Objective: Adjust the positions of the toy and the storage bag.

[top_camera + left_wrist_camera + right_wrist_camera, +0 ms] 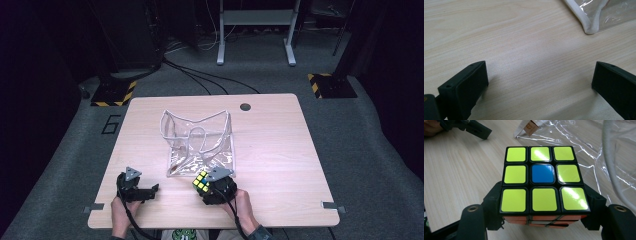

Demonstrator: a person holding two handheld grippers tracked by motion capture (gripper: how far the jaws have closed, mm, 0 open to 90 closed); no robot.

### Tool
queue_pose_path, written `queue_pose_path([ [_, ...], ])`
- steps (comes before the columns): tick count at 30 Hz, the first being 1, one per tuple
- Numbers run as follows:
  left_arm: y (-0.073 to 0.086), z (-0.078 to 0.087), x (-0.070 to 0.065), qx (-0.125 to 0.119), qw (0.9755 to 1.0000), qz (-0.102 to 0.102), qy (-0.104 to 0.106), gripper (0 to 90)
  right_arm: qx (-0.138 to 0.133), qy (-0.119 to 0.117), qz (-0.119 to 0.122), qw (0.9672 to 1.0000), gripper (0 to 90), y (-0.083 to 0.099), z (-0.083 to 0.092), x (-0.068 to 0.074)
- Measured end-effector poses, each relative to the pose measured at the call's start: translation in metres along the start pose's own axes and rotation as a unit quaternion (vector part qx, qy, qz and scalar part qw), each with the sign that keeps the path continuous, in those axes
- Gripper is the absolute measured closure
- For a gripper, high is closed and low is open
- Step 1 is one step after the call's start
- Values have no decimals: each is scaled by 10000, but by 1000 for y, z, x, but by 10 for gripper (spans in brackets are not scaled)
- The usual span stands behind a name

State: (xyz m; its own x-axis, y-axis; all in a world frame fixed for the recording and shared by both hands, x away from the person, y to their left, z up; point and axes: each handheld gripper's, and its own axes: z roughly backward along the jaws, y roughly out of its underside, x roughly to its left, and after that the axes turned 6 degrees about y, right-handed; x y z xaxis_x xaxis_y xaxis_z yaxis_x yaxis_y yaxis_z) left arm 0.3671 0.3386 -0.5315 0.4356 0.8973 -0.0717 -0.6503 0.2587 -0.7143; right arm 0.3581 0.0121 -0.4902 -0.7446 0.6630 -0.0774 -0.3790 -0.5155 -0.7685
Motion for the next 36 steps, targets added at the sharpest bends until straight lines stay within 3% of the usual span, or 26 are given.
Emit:
queue_pose_path([
  [9,0,0,0,-2,10000,6,-1,5,122,124,-41,9998,333,12,9,-10],
  [25,0,-1,-1,-37,10000,45,5,5,294,380,-372,9982,332,36,28,-32],
  [36,0,0,0,-33,10000,36,-4,6,368,510,-469,9969,332,46,28,-38],
])
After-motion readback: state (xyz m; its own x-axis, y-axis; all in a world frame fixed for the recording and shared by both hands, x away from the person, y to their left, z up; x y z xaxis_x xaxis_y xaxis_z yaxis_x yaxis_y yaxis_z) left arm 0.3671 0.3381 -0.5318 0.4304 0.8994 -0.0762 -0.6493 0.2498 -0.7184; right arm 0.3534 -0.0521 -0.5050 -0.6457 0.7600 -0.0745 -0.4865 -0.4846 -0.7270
